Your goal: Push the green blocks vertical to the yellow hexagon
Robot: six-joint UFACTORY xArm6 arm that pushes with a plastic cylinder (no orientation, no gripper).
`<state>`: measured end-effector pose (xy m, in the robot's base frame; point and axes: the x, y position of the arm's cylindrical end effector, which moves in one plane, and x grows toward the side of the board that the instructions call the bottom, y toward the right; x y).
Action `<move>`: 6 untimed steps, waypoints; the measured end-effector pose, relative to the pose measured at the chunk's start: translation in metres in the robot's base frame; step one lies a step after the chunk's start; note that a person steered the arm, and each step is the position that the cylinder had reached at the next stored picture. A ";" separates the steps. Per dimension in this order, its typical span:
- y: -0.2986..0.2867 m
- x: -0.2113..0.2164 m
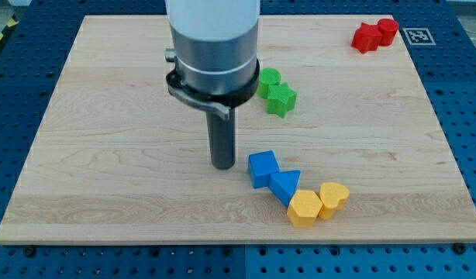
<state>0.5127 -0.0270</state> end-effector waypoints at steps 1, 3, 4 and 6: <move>0.022 -0.013; 0.074 -0.004; 0.079 0.012; 0.079 0.014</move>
<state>0.5270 0.0517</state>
